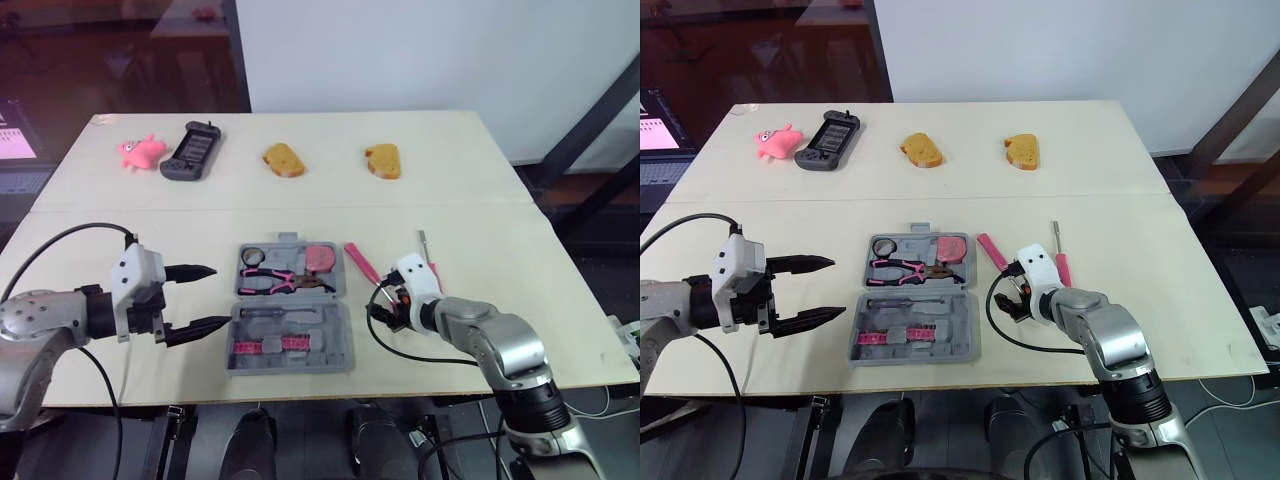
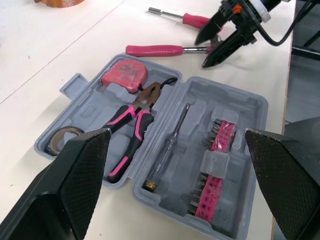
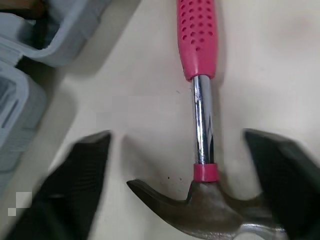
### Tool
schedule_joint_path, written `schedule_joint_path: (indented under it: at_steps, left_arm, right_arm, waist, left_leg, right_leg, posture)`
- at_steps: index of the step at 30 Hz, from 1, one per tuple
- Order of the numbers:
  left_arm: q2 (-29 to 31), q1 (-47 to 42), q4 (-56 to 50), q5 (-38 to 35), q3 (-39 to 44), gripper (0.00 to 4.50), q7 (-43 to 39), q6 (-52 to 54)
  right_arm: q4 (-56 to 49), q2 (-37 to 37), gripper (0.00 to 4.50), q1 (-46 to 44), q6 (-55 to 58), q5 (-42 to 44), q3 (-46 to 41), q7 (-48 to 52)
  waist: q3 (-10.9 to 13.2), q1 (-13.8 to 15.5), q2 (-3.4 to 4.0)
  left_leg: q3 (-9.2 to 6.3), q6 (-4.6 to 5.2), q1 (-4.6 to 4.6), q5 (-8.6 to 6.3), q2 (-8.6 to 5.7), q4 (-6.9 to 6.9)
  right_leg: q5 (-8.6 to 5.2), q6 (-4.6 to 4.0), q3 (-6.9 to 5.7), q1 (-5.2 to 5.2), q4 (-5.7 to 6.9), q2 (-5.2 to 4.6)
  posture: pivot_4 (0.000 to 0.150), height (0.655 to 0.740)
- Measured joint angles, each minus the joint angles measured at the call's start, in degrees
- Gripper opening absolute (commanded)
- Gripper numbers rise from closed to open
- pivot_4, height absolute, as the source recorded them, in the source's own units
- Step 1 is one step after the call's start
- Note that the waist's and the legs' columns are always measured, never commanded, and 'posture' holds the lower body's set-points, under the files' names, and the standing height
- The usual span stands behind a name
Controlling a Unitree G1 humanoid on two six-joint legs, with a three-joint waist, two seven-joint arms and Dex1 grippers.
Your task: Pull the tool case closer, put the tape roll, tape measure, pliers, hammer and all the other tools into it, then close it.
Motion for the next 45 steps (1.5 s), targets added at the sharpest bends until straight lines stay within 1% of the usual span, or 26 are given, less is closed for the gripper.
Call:
schedule_joint_path:
  at_steps: [7,14,17,24,25,30,35,37,40,42,45]
  left_arm:
    - [-0.01,0.02,-0.02,0.00,0.00,4.50,0.28,0.01]
    - [0.00,0.04,-0.04,0.00,-0.04,4.50,0.46,0.14]
    - [0.10,0.03,-0.03,0.05,-0.06,4.50,0.41,0.16]
    - [0.13,0.03,-0.03,0.14,-0.07,4.50,0.39,0.16]
    - [0.13,0.04,-0.03,0.15,-0.07,4.50,0.39,0.16]
    - [0.13,0.41,-0.03,0.13,-0.01,4.50,0.31,0.15]
    - [0.46,1.97,-0.02,0.03,0.80,4.50,-0.37,0.14]
    - [1.51,2.68,0.03,-0.01,1.20,4.50,-1.00,0.16]
    - [1.98,2.65,-0.04,-0.26,1.68,4.50,-1.37,0.22]
    - [1.98,2.38,0.03,-0.38,1.65,4.50,-1.48,0.23]
    - [1.98,1.71,0.71,-0.36,1.32,4.50,-1.55,0.20]
  right_arm:
    - [-1.40,-0.18,4.47,-2.85,0.49,-0.11,-0.24,0.45]
    - [2.63,-0.97,4.47,-3.34,0.43,-1.19,1.19,0.62]
    - [5.27,-0.77,3.73,-3.46,-0.93,-1.62,1.26,0.46]
    - [6.75,-0.49,0.18,-3.85,-1.83,-2.38,1.14,0.64]
    - [6.75,-0.49,0.03,-3.85,-1.86,-2.40,1.24,0.71]
    - [6.09,-0.69,0.03,-3.62,-1.44,-2.41,1.61,0.79]
    - [3.24,-2.86,0.03,-5.28,3.73,-0.88,1.64,3.06]
    - [2.09,-5.17,0.03,-10.35,6.76,0.98,1.49,5.17]
    - [-0.51,-8.13,0.03,-17.94,7.95,2.39,0.45,7.54]
    - [-2.56,-15.11,0.03,-22.68,4.71,2.04,5.51,12.36]
    - [-5.37,-20.97,0.03,-27.99,1.44,2.82,10.86,20.28]
  waist:
    - [0.01,0.00,0.02]
    - [0.02,0.01,0.03]
    - [0.02,-0.04,0.03]
    - [0.01,-0.03,0.02]
    - [0.01,-0.02,0.02]
    - [0.01,-0.01,0.02]
    - [0.08,-0.11,0.12]
    - [0.21,-0.32,0.33]
    - [0.22,-0.18,0.35]
    - [0.25,0.05,0.40]
    - [0.25,0.04,0.39]
  left_leg:
    - [0.00,0.00,-0.01,0.00,0.00,-0.02]
    - [0.00,0.00,-0.02,0.00,0.00,-0.02]
    - [0.01,0.00,-0.02,0.00,0.00,-0.03]
    - [0.00,0.00,-0.02,0.00,0.00,-0.03]
    - [0.00,0.00,-0.02,0.00,0.00,-0.02]
    - [0.00,0.00,-0.02,0.00,0.00,-0.02]
    - [0.01,0.00,-0.04,0.00,0.00,-0.01]
    - [0.05,0.00,-0.10,0.00,0.00,0.01]
    - [0.02,0.00,-0.09,0.00,0.01,-0.11]
    - [0.04,0.00,-0.21,0.00,0.00,-0.12]
    - [0.03,0.03,-0.28,-0.01,0.00,-0.12]
  right_leg:
    - [0.00,0.01,0.00,-0.02,0.00,0.00]
    - [0.00,0.00,0.00,-0.03,0.00,0.00]
    - [0.00,0.01,0.00,-0.03,0.00,0.00]
    - [0.00,0.01,0.00,-0.03,0.00,0.00]
    - [0.00,0.01,0.00,-0.02,0.00,0.00]
    - [0.00,0.01,0.00,-0.02,0.00,0.00]
    - [0.00,0.00,0.01,-0.07,0.00,0.00]
    - [0.04,-0.03,0.05,-0.17,0.02,-0.01]
    - [0.01,0.00,0.02,-0.18,0.01,0.02]
    - [-0.02,0.08,0.01,-0.27,-0.02,-0.02]
    - [0.03,0.26,-0.03,-0.32,-0.04,-0.03]
  posture:
    - [0.150,0.7400]
    - [0.150,0.7400]
    - [0.150,0.7400]
    - [0.150,0.7400]
    - [0.150,0.7400]
    - [0.150,0.7400]
    - [0.150,0.7400]
    - [0.150,0.7400]
    - [0.150,0.7400]
    - [0.150,0.7400]
    - [0.150,0.7400]
